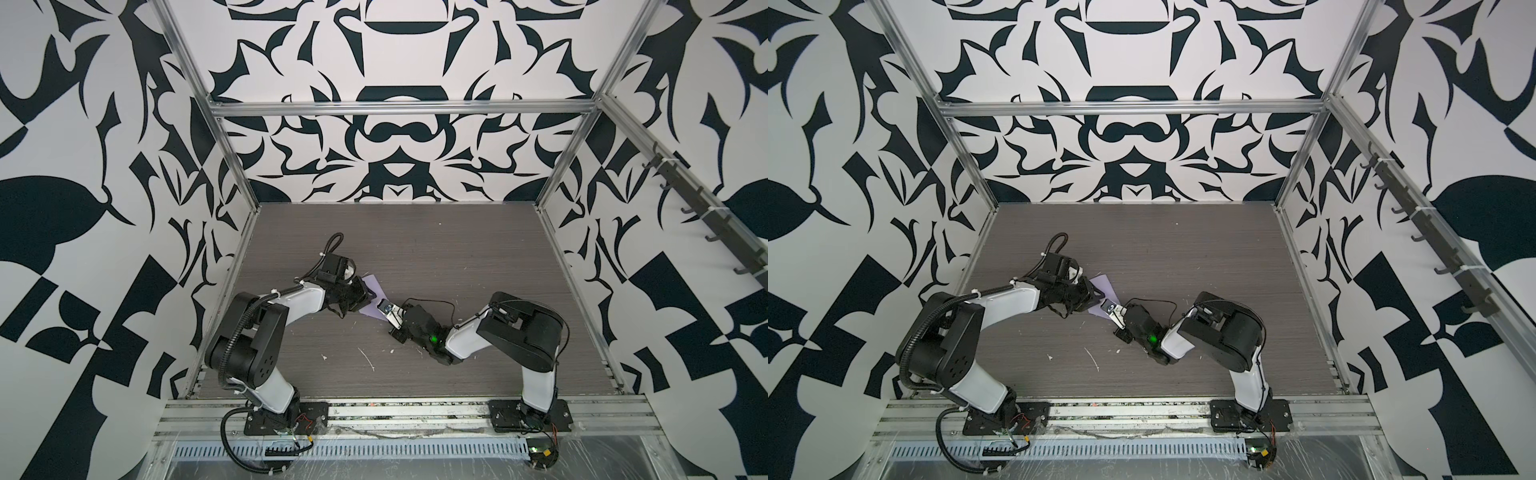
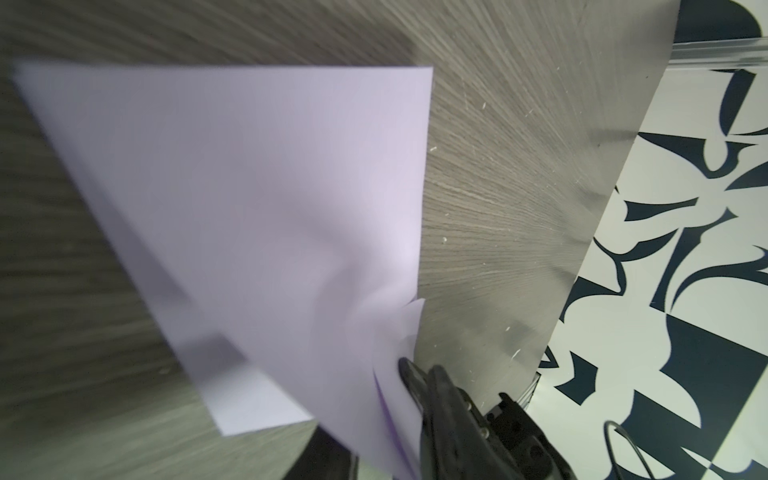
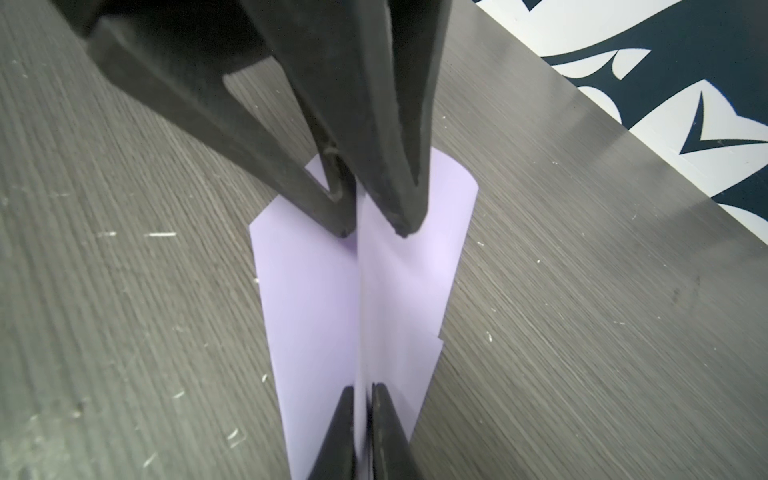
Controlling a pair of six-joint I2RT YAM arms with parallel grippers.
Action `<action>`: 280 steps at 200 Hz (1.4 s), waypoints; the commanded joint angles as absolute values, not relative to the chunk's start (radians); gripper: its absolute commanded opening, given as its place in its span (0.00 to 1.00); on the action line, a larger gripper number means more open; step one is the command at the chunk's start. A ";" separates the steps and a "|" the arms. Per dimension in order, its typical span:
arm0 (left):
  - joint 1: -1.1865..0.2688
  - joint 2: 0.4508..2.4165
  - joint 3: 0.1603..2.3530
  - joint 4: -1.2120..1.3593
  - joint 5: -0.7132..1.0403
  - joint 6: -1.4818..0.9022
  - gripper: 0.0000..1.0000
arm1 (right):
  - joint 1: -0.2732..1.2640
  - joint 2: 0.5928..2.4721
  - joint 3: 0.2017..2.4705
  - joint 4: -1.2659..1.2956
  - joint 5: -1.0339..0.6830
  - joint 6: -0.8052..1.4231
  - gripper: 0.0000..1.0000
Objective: Fold a paper plane with a square sheet of paper (pick it up from the middle)
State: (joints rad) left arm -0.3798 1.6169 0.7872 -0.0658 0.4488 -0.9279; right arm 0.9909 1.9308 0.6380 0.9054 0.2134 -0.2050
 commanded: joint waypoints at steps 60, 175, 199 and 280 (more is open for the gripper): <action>-0.307 1.456 0.778 -0.082 0.401 -0.950 0.55 | 0.981 1.927 0.617 0.983 0.111 -0.059 0.11; -0.300 1.282 0.521 0.208 0.365 -1.030 0.59 | 0.898 1.952 0.615 0.980 -0.114 0.310 0.12; -0.303 1.255 0.472 0.278 0.383 -1.053 0.55 | 0.877 1.962 0.620 0.985 -0.152 0.356 0.13; -0.359 1.427 0.478 0.341 0.410 -1.039 0.30 | 0.828 1.984 0.640 0.982 -0.241 0.487 0.14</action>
